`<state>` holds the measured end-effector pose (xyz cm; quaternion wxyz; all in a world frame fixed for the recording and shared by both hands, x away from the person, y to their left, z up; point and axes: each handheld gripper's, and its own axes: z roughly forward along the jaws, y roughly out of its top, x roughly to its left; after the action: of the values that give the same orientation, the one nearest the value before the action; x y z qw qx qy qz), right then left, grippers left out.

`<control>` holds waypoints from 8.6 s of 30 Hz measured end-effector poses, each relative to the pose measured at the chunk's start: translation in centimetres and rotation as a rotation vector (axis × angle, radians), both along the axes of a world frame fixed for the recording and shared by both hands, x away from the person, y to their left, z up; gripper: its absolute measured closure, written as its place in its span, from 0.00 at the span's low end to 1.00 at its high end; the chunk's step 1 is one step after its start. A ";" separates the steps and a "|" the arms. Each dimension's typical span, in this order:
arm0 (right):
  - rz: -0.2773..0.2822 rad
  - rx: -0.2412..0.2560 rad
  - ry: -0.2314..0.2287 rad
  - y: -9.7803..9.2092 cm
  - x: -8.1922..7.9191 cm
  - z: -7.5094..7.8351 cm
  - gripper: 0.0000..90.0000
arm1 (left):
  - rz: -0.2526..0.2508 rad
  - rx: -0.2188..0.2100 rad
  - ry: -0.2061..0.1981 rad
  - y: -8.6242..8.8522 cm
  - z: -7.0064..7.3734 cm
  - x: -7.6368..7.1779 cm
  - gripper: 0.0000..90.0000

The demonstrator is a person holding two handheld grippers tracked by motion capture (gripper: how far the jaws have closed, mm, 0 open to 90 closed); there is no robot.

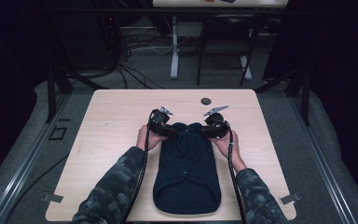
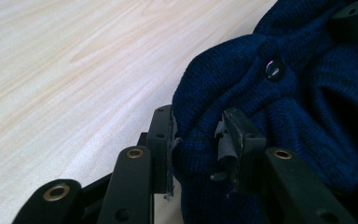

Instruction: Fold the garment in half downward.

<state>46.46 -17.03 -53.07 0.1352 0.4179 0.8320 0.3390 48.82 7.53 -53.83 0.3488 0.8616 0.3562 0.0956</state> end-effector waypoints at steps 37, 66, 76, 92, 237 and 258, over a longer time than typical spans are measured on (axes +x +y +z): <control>0.098 -0.016 -0.203 -0.8 -4.0 6.8 0.83 | -0.070 -0.029 -0.183 0.4 7.0 -3.0 0.77; 0.124 -0.039 -0.212 -1.3 -4.7 8.4 0.80 | -0.120 -0.003 -0.280 0.0 9.5 -4.3 0.78; 0.137 -0.032 -0.197 -2.0 -5.1 7.8 0.82 | -0.191 0.000 -0.304 -0.1 9.9 -5.0 0.78; 0.166 -0.046 -0.274 -1.6 -6.0 7.3 0.85 | -0.204 0.020 -0.256 0.7 8.8 -5.6 0.72; 0.390 -0.084 -0.039 -1.6 -17.8 -0.8 0.72 | -0.280 -0.069 -0.072 3.3 -1.5 -17.8 0.40; 0.233 -0.010 -0.079 -1.6 -13.8 0.7 0.69 | -0.129 -0.063 -0.184 3.9 -0.3 -15.5 0.36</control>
<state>32.62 -18.59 -52.40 0.1297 0.3042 0.8705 0.3645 33.27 11.38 -54.10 0.4122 0.8591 0.2691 0.1403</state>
